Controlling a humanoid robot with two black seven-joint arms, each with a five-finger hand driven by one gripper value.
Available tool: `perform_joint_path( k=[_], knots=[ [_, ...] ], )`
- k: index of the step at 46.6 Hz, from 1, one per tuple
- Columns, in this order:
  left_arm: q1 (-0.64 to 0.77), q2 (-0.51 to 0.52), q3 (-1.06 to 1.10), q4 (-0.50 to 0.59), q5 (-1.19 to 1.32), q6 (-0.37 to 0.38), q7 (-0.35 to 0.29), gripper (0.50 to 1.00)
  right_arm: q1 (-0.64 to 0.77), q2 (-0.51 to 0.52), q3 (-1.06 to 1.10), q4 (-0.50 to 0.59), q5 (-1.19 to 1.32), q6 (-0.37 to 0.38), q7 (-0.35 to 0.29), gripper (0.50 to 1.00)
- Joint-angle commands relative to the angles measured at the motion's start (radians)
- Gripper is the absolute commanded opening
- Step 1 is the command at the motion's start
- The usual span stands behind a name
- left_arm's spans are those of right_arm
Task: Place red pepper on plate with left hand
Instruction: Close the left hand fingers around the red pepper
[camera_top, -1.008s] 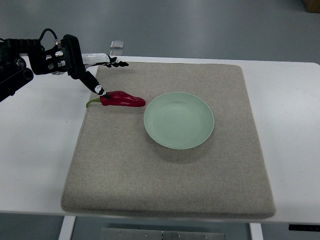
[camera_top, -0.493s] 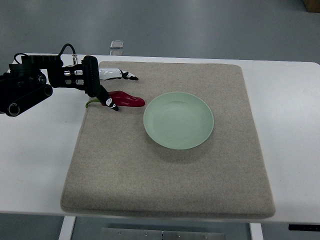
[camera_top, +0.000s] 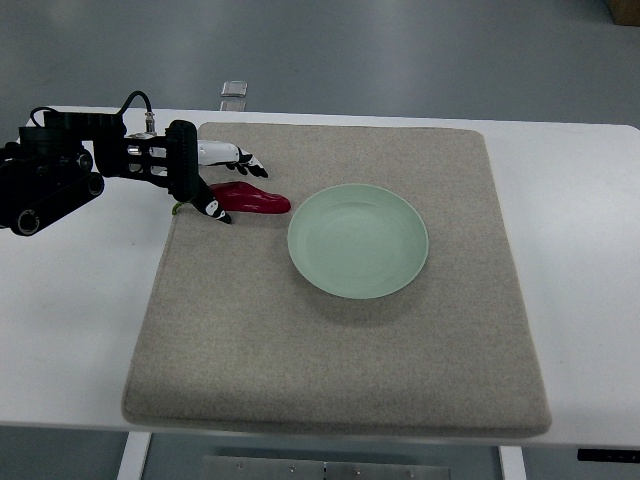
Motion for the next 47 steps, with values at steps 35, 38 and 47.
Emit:
perform_joint_path(
  k=[35,38,47],
  knots=[
    [-0.005,-0.006,0.002,-0.002,0.003,0.0,0.0,0.645,0.0,0.0,0.0,0.0,0.0,0.0,0.0,0.928],
    [-0.009,-0.005,0.002,-0.002,0.003,0.0,0.0,0.613,0.0,0.0,-0.001,0.0,0.0,0.001,0.0,0.928],
    [-0.019,-0.005,0.0,-0.002,0.0,0.001,0.0,0.572,0.0,0.0,0.0,0.0,0.0,0.0,0.0,0.928]
  ],
)
